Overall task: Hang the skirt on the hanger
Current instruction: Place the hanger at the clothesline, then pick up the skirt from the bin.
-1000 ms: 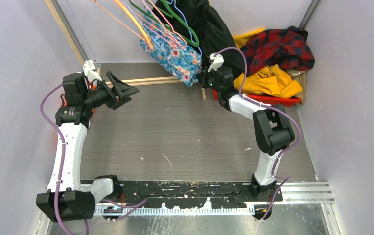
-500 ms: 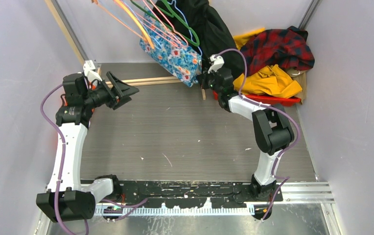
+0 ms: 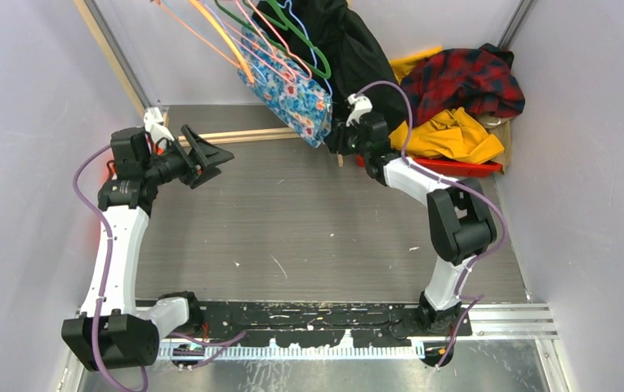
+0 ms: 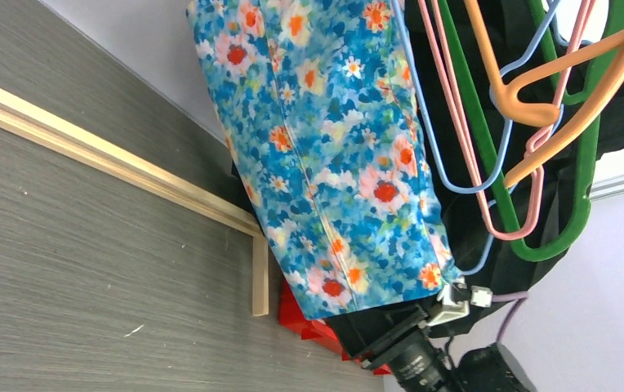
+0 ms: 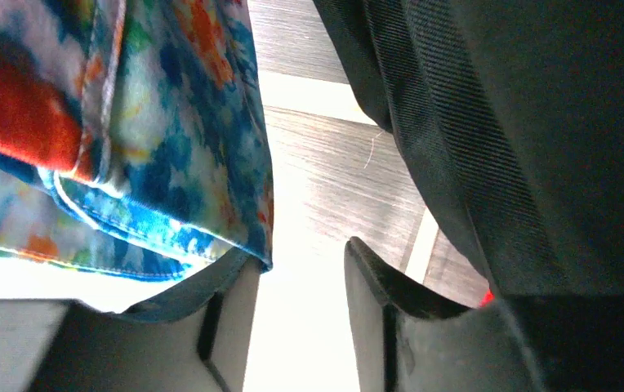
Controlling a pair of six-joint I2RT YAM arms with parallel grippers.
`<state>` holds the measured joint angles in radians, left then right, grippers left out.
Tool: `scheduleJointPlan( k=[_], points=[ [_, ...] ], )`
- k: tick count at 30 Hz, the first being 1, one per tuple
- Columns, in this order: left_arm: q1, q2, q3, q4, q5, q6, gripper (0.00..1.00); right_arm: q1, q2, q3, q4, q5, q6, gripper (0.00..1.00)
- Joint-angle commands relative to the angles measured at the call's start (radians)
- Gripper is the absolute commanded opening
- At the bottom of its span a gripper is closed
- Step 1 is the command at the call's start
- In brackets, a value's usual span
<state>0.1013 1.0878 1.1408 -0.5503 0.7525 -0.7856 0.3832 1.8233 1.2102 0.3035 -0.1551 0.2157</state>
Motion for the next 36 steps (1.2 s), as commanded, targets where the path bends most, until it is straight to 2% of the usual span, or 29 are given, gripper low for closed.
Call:
scheduleJointPlan(
  k=[1, 5, 8, 11, 17, 25, 32, 36],
  points=[
    [0.008, -0.02, -0.005, 0.055, 0.003, 0.018, 0.79, 0.004, -0.161, 0.04, -0.124, -0.023, 0.004, 0.54],
    [0.008, -0.027, -0.026, 0.054, 0.006, 0.032, 0.86, 0.003, -0.29, 0.011, -0.2, -0.021, 0.025, 0.8],
    [0.008, -0.039, -0.044, 0.052, 0.013, 0.044, 0.95, 0.004, -0.38, -0.015, -0.273, -0.01, 0.042, 0.9],
    [0.008, -0.054, -0.072, 0.055, 0.015, 0.053, 0.97, 0.004, -0.468, -0.067, -0.321, 0.017, 0.062, 1.0],
    [0.008, -0.093, -0.148, 0.064, 0.024, 0.068, 0.98, 0.004, -0.628, -0.127, -0.45, 0.056, 0.091, 1.0],
    [0.008, -0.168, -0.275, 0.193, 0.066, -0.007, 1.0, 0.004, -0.807, -0.149, -0.636, 0.152, 0.141, 1.0],
    [0.008, -0.198, -0.336, 0.255, 0.093, -0.044, 0.99, 0.004, -0.913, -0.119, -0.79, 0.336, 0.231, 1.0],
    [0.007, -0.196, -0.369, 0.328, 0.107, -0.085, 0.99, 0.004, -0.95, -0.036, -0.908, 0.458, 0.296, 1.0]
  ],
)
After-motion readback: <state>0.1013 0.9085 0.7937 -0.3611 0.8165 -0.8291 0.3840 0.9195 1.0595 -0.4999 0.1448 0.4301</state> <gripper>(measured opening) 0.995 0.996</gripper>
